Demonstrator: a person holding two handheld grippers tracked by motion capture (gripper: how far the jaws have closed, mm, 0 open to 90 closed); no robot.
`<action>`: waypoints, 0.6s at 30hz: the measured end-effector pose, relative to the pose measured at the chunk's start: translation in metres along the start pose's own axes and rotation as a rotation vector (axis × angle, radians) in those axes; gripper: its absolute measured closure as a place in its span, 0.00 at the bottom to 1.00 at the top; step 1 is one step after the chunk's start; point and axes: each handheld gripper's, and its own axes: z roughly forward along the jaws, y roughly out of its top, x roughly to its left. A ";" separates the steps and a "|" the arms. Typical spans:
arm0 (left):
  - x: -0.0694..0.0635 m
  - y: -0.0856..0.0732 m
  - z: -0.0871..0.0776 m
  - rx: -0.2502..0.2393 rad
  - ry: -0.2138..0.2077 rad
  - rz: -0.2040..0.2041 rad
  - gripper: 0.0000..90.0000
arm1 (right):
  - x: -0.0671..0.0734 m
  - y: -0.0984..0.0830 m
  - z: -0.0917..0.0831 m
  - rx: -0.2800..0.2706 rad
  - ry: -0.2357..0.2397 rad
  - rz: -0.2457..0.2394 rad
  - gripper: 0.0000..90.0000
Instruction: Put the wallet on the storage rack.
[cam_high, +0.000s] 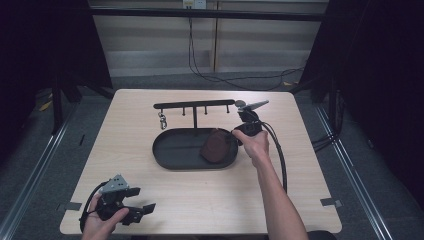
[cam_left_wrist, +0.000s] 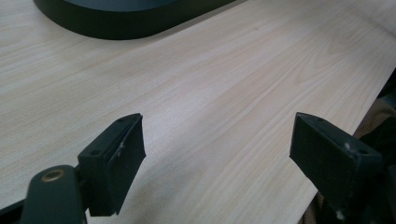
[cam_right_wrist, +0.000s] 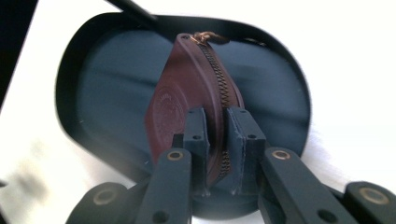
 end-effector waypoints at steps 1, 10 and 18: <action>0.000 0.000 0.000 -0.001 0.002 0.000 0.20 | -0.001 0.000 0.002 0.002 0.000 -0.004 0.87; 0.001 0.000 0.000 0.000 0.003 0.000 0.20 | -0.004 -0.005 0.012 -0.030 -0.029 -0.022 0.88; 0.002 0.000 0.000 -0.004 0.010 0.000 0.20 | -0.005 -0.007 0.012 -0.034 -0.024 -0.038 0.85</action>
